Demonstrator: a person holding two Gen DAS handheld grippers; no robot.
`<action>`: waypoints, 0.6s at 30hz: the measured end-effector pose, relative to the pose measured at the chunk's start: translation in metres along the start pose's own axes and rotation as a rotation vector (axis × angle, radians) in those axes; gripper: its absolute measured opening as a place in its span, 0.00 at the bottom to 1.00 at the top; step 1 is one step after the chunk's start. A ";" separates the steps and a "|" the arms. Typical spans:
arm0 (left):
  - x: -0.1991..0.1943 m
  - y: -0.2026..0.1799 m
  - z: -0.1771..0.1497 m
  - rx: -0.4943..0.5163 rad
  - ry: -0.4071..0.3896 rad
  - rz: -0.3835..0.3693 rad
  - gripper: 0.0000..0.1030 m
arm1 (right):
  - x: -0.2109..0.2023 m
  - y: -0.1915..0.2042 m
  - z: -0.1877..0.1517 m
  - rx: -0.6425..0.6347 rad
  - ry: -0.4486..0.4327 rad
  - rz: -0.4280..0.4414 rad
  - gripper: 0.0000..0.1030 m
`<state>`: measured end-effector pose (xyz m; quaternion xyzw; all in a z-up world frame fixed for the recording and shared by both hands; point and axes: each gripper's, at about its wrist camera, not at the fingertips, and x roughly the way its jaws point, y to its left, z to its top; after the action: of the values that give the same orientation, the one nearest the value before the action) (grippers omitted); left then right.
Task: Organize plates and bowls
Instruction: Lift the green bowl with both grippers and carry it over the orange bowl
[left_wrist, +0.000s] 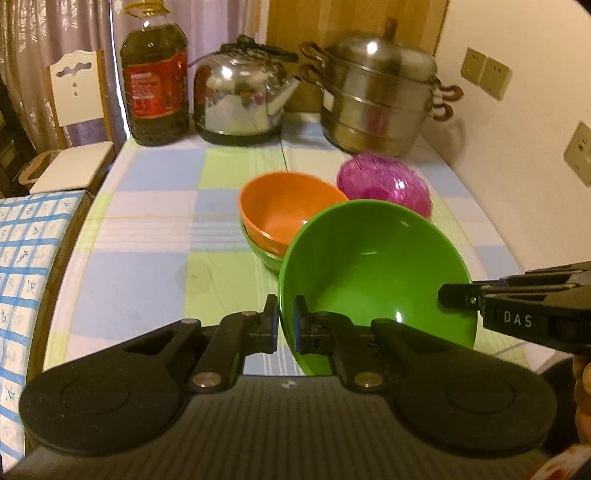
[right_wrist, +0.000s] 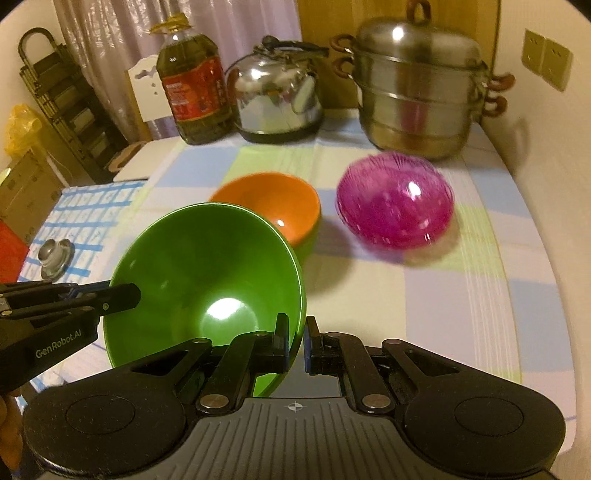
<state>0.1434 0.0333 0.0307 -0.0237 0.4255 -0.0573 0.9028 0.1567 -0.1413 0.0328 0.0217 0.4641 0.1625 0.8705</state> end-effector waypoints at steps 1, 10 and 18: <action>0.002 -0.002 -0.003 0.001 0.007 -0.002 0.06 | 0.001 -0.002 -0.004 0.001 0.006 -0.002 0.07; 0.010 -0.007 -0.016 0.002 0.042 -0.017 0.06 | 0.004 -0.011 -0.022 0.006 0.032 -0.013 0.07; 0.007 0.000 -0.005 -0.021 0.031 -0.029 0.06 | 0.003 -0.009 -0.014 0.012 0.025 -0.001 0.07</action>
<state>0.1435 0.0326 0.0224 -0.0387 0.4398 -0.0663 0.8948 0.1492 -0.1505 0.0210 0.0247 0.4760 0.1594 0.8645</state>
